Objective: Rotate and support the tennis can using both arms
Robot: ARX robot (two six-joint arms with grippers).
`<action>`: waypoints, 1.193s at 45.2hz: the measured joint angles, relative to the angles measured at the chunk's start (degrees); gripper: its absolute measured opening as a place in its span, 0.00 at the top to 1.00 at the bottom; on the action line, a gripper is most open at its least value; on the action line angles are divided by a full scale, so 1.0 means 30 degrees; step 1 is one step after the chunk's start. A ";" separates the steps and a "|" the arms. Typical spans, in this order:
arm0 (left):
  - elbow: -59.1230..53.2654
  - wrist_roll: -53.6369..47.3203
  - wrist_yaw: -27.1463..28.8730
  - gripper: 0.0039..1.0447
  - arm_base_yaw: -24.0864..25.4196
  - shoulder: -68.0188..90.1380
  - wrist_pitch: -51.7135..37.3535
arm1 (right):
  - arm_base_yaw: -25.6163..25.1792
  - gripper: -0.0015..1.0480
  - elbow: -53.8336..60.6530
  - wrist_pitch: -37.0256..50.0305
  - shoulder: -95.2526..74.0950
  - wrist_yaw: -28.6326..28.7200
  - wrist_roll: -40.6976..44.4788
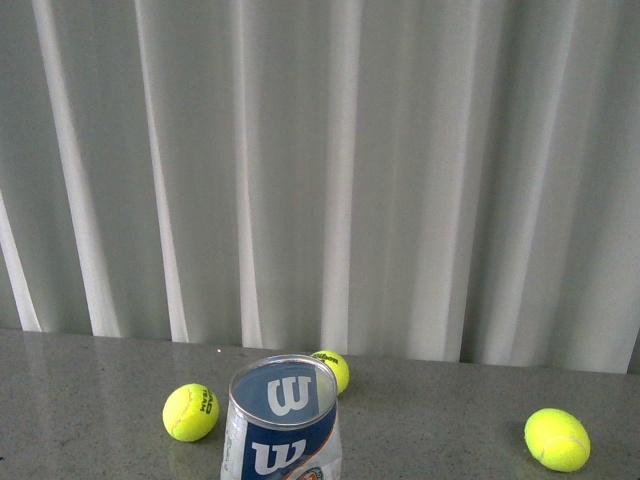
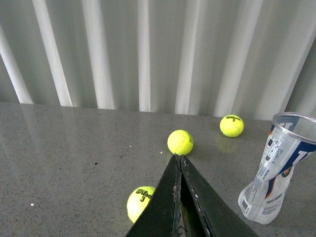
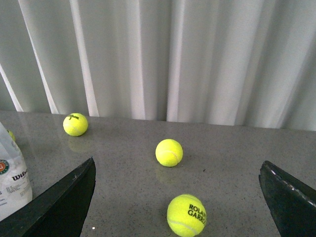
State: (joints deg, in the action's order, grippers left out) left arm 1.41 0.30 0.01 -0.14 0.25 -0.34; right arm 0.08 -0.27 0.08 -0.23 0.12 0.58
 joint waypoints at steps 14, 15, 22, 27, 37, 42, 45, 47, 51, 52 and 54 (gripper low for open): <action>0.0000 0.0000 0.0000 0.71 0.0000 -0.0015 0.0087 | 0.0000 0.07 0.0000 0.0000 0.0000 -0.0007 -0.0007; 0.0000 0.0000 0.0000 0.67 0.0000 -0.0007 0.0087 | 0.0000 0.07 0.0000 0.0000 0.0000 -0.0007 -0.0007; 0.0000 0.0000 0.0000 0.43 0.0000 -0.0015 0.0087 | 0.0000 0.07 0.0000 0.0000 0.0000 -0.0007 -0.0007; 0.0000 0.0000 0.0000 0.28 0.0000 -0.0015 0.0087 | 0.0000 0.07 0.0000 0.0000 0.0000 -0.0007 -0.0007; 0.0000 -0.0015 0.0000 0.07 0.0000 -0.0007 0.0087 | 0.0000 0.07 0.0000 0.0000 0.0000 -0.0007 0.0000; 0.0000 -0.0022 0.0000 0.06 0.0000 -0.0007 0.0087 | 0.0000 0.07 0.0000 0.0000 0.0000 -0.0007 0.0000; 0.0000 -0.0022 0.0000 0.06 0.0000 -0.0007 0.0087 | 0.0000 0.07 0.0000 0.0000 0.0000 -0.0007 0.0000; 0.0000 -0.0022 0.0000 0.06 0.0000 -0.0007 0.0087 | 0.0000 0.07 0.0000 0.0000 0.0000 -0.0007 -0.0007; 0.0000 -0.0022 0.0000 0.06 0.0000 -0.0007 0.0087 | 0.0000 0.07 0.0000 0.0000 0.0000 -0.0007 0.0000; 0.0000 -0.0022 0.0000 0.06 0.0000 -0.0007 0.0087 | 0.0000 0.07 0.0000 0.0000 0.0000 -0.0007 0.0000; 0.0000 -0.0015 0.0000 0.06 0.0000 -0.0007 0.0087 | 0.0000 0.07 0.0000 0.0000 0.0000 -0.0007 0.0000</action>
State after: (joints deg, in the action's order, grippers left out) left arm 1.41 0.25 0.01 -0.14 0.23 -0.08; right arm 0.08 -0.27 0.08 -0.23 0.10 0.58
